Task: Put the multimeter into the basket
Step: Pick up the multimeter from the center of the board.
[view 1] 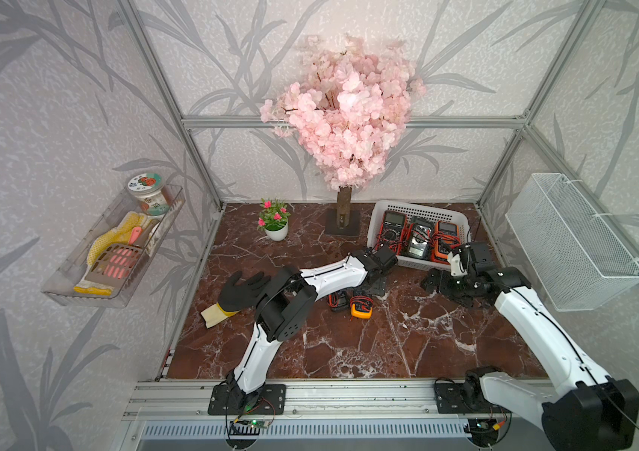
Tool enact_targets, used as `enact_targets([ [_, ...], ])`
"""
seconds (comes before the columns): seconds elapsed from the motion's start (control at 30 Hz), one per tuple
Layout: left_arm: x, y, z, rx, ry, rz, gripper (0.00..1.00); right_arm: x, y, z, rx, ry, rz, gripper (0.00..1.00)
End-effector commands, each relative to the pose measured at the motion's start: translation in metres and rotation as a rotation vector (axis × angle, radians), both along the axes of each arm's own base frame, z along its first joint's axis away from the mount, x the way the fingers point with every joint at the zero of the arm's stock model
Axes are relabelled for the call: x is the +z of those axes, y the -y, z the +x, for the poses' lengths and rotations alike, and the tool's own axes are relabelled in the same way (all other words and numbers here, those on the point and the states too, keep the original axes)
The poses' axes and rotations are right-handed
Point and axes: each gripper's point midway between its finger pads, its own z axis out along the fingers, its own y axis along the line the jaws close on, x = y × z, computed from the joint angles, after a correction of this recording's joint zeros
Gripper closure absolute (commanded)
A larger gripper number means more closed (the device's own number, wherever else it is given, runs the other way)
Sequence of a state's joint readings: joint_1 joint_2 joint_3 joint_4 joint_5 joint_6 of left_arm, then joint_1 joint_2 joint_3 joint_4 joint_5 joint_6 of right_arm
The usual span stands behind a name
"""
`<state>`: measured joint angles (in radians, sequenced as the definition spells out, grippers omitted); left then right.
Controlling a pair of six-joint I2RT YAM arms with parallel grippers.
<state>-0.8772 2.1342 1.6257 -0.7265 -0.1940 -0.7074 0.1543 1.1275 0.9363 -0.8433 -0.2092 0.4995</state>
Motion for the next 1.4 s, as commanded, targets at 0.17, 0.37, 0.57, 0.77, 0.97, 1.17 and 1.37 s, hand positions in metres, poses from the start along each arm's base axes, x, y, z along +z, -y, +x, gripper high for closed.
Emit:
enact_targets([
  [0.17, -0.018, 0.005, -0.006, -0.032, -0.044, 0.008, 0.09, 0.008, 0.002, 0.005, 0.006, 0.015, -0.025, 0.03],
  [0.37, -0.019, 0.008, -0.007, -0.045, -0.053, -0.004, 0.18, 0.007, 0.002, 0.005, 0.005, 0.013, -0.026, 0.03],
  [0.57, -0.015, 0.013, -0.008, -0.054, -0.058, -0.027, 0.36, 0.007, 0.003, 0.004, 0.004, 0.012, -0.027, 0.03],
  [0.77, -0.001, 0.016, -0.006, -0.057, -0.042, -0.049, 0.46, 0.008, 0.003, 0.003, 0.001, 0.015, -0.026, 0.03],
  [0.97, 0.025, 0.018, -0.001, -0.066, -0.004, -0.071, 0.47, 0.009, 0.003, 0.003, -0.004, 0.018, -0.023, 0.03],
  [1.17, 0.054, 0.022, 0.005, -0.073, 0.042, -0.105, 0.47, 0.009, 0.003, 0.003, -0.008, 0.019, -0.019, 0.03],
  [1.37, 0.081, 0.028, 0.013, -0.085, 0.087, -0.14, 0.48, 0.011, 0.002, 0.002, -0.016, 0.026, -0.007, 0.03],
])
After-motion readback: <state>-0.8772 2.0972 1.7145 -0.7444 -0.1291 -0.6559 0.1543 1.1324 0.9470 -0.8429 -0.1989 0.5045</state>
